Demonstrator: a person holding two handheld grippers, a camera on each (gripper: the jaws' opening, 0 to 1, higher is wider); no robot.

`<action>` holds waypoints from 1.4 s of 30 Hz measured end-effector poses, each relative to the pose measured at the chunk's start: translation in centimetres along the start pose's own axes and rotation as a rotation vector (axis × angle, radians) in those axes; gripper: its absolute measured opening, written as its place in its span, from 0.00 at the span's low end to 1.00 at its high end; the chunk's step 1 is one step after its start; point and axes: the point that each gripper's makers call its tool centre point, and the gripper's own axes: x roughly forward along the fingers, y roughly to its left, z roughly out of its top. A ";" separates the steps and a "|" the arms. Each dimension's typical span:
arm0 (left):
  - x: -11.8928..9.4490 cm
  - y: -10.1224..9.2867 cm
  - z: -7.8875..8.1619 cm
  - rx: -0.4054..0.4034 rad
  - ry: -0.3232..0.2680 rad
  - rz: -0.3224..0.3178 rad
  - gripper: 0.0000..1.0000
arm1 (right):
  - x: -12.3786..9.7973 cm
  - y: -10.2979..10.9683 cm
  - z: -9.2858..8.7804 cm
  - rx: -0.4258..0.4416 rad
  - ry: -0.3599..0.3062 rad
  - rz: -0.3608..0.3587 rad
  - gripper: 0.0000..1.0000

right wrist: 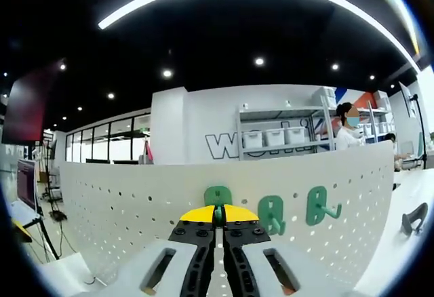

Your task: Insert the hook assembly into the mounting plate slot until the hook locks in place.

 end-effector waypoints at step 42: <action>-0.1 0.5 -0.6 -0.009 0.020 -0.003 0.89 | 0.0 0.1 -0.2 0.036 -0.114 0.009 0.00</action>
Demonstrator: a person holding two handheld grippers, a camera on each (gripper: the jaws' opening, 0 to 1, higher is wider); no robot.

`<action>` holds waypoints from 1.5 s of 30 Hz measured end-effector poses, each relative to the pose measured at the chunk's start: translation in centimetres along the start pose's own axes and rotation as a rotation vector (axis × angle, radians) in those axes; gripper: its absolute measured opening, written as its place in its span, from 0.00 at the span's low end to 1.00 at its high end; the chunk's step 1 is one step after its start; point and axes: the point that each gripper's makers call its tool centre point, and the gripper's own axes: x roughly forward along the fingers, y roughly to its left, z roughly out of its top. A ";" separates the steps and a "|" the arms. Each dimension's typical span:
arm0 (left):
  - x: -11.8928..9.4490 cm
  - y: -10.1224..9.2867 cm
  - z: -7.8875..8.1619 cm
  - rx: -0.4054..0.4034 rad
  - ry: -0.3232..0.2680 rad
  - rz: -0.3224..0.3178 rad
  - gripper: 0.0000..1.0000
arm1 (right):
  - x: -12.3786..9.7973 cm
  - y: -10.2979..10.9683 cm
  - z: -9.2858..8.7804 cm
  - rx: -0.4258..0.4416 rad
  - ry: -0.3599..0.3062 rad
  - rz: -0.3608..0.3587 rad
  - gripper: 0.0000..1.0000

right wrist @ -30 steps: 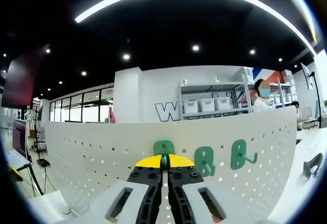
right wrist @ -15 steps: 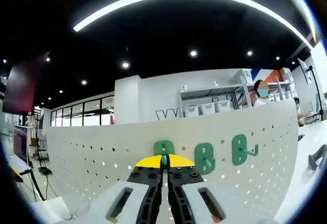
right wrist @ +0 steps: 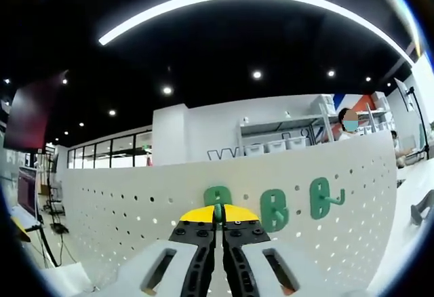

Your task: Insert the hook assembly into the mounting plate slot until the hook locks in place.

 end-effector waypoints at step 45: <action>0.1 0.3 -0.4 -0.012 0.005 -0.001 0.87 | 0.6 0.0 -0.3 -0.088 0.104 -0.021 0.04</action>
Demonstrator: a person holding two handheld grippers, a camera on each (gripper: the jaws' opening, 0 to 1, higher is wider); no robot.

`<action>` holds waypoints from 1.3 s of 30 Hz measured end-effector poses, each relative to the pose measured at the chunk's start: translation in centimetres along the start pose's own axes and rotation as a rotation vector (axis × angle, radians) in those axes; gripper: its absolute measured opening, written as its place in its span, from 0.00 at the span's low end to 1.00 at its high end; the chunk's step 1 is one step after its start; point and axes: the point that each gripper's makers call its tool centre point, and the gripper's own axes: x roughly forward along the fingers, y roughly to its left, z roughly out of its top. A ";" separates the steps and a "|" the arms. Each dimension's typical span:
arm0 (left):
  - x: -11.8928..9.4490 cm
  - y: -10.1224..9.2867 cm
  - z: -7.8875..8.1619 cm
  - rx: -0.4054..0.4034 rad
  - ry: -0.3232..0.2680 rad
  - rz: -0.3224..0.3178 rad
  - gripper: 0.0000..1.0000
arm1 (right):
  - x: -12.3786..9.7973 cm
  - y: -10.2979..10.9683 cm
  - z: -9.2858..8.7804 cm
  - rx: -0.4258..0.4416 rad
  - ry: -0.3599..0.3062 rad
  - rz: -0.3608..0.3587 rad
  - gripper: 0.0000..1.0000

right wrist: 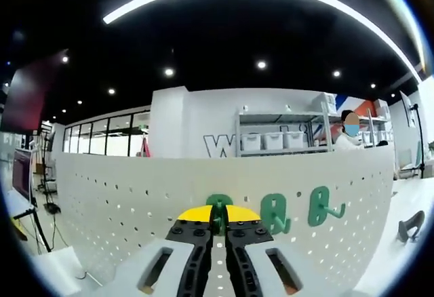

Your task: Insert the hook assembly into the mounting plate slot until the hook locks in place.

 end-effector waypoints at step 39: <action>-0.2 -0.5 0.3 0.015 -0.005 0.001 0.87 | -1.6 -0.5 -1.9 0.002 0.039 0.017 0.26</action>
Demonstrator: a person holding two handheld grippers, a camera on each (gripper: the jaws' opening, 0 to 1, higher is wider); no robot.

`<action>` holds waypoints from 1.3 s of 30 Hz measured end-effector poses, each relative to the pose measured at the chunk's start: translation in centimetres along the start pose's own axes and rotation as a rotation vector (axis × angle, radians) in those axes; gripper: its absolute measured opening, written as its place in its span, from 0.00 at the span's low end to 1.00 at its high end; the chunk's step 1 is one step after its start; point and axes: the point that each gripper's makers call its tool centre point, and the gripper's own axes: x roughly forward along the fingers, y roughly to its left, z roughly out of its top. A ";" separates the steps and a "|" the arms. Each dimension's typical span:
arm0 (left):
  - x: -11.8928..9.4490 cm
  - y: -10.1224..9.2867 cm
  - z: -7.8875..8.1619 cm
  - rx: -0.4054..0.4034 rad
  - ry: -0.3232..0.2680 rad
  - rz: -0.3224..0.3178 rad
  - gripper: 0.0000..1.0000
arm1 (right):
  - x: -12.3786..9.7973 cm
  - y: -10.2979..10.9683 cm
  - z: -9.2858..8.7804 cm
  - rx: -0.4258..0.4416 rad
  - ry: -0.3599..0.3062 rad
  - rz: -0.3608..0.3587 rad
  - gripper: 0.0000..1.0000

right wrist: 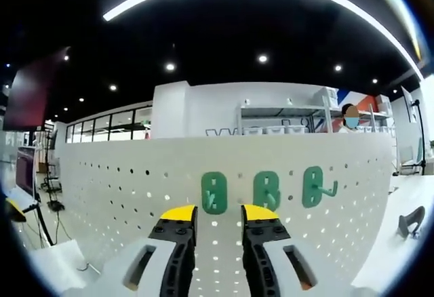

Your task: Insert the hook assembly into the mounting plate slot until the hook locks in place.

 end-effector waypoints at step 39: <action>-0.6 -2.0 -0.3 0.026 0.018 0.008 0.87 | -4.7 -2.0 -1.4 0.003 0.056 0.061 0.72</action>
